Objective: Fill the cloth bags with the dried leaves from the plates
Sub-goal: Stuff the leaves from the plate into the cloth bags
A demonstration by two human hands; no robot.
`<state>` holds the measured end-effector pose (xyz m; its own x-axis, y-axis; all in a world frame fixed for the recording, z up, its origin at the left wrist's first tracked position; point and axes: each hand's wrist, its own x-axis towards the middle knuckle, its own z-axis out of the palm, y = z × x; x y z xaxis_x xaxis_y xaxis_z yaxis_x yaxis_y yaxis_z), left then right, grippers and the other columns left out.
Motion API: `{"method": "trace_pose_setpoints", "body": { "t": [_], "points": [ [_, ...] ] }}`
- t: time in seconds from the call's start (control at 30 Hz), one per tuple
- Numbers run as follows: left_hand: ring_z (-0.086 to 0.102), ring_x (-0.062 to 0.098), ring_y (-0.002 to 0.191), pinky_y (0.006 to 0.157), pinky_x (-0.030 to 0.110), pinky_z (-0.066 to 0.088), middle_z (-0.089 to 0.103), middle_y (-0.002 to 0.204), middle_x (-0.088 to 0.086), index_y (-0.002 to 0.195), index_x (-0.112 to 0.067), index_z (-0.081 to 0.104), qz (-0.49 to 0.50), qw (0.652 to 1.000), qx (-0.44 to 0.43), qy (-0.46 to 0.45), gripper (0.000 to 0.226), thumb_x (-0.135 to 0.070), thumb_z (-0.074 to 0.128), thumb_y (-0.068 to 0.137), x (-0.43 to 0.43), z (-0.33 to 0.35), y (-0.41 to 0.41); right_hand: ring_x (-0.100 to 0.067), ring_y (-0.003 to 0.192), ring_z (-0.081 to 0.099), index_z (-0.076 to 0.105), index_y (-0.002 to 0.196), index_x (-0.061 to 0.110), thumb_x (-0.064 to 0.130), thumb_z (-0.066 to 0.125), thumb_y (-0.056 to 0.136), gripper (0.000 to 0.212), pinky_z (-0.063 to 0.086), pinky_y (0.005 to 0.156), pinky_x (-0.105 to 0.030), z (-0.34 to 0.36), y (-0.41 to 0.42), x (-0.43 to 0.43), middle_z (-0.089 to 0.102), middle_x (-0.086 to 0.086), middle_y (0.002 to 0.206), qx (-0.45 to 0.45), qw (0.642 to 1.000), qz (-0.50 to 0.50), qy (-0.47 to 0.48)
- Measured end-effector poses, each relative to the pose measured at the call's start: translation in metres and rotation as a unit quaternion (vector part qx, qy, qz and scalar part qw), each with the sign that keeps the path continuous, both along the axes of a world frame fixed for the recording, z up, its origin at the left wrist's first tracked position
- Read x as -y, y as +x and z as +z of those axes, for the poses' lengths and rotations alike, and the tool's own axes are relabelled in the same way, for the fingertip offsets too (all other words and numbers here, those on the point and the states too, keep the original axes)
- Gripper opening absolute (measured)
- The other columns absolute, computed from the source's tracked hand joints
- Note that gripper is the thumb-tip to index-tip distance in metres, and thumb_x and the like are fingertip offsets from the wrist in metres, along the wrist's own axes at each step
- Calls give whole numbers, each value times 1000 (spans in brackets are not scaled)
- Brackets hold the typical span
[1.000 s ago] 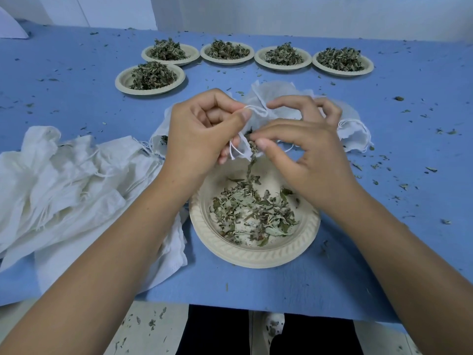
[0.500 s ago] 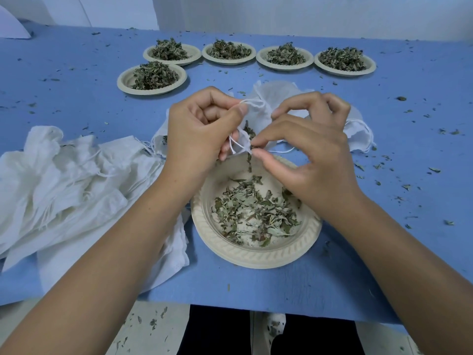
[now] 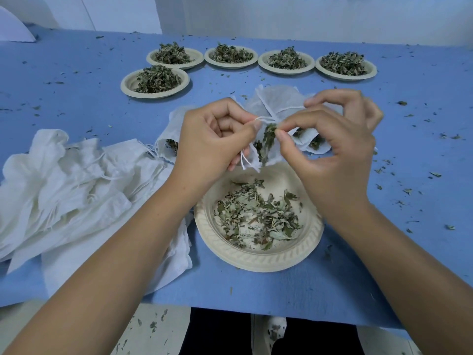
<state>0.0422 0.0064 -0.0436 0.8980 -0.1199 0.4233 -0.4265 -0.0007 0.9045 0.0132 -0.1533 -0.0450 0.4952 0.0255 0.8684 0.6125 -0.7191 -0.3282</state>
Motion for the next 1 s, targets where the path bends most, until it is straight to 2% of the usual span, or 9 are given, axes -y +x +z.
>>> {"method": "trace_pose_setpoints", "body": {
  "t": [0.13, 0.23, 0.33, 0.5, 0.6, 0.73, 0.83, 0.87, 1.0],
  "points": [
    [44, 7, 33, 34, 15, 36, 60, 47, -5, 75, -16, 65, -27, 1000, 1, 1, 16, -6, 69, 87, 0, -1, -1, -22, 106, 60, 72, 73, 19, 18, 62, 87, 17, 20, 98, -41, -6, 7, -4, 70, 14, 76, -39, 988, 19, -151],
    [44, 7, 33, 34, 15, 34, 59, 47, -5, 75, -15, 64, -10, 1000, -5, -9, 18, -4, 67, 88, 0, 0, 1, -20, 112, 56, 73, 80, 15, 18, 46, 87, 28, 18, 103, -41, -5, 5, -1, 72, 11, 86, -105, 983, 88, -123],
    [45, 6, 33, 34, 14, 34, 59, 47, -6, 76, -13, 63, 7, 1000, -11, -21, 16, -5, 68, 89, -1, 0, 2, -18, 109, 56, 74, 85, 15, 21, 38, 90, 37, 18, 102, -40, 1, 2, 6, 71, 10, 89, -58, 992, 73, -86],
    [43, 3, 32, 34, 14, 34, 59, 46, -6, 76, -11, 63, -20, 1000, 1, -8, 16, -2, 66, 88, 0, -1, 1, -11, 119, 44, 65, 88, 25, 33, 27, 97, 40, 14, 110, -48, -5, 1, -5, 57, 24, 87, -193, 948, 129, -216],
    [42, 4, 31, 34, 15, 34, 59, 47, -5, 75, -14, 63, 25, 999, -14, -33, 17, -5, 67, 89, -1, -2, 4, -7, 111, 51, 67, 88, 19, 29, 33, 96, 37, 22, 107, -38, -2, 2, 0, 65, 17, 94, -181, 971, 136, -72],
    [41, 6, 33, 36, 15, 34, 57, 46, -5, 74, -14, 63, 92, 990, -44, -93, 18, -6, 66, 90, -3, -1, 9, -21, 67, 57, 61, 67, 4, 24, 47, 90, 33, 43, 71, -36, 5, 5, 9, 62, -7, 67, -159, 981, 105, 41],
    [41, 6, 33, 36, 16, 34, 57, 47, -5, 75, -14, 63, 103, 989, -39, -98, 17, -6, 65, 90, -3, 0, 9, 5, 81, 53, 66, 95, 27, 36, 66, 84, 15, 40, 72, -11, 2, 5, 3, 61, 18, 91, -326, 926, 171, -89],
    [41, 6, 33, 36, 16, 34, 57, 47, -5, 75, -14, 63, 102, 990, -37, -96, 16, -7, 65, 90, -3, 0, 8, 12, 92, 48, 64, 108, 32, 39, 70, 81, 29, 36, 80, -8, -1, 6, 1, 55, 25, 102, -366, 898, 192, -150],
    [42, 6, 34, 36, 15, 34, 56, 46, -6, 75, -15, 63, 96, 991, -30, -92, 17, -8, 66, 90, -4, -1, 9, -4, 115, 46, 67, 117, 26, 29, 76, 79, 39, 33, 102, -19, -10, 6, -6, 58, 10, 120, -394, 844, 258, -258]
  ]
}}
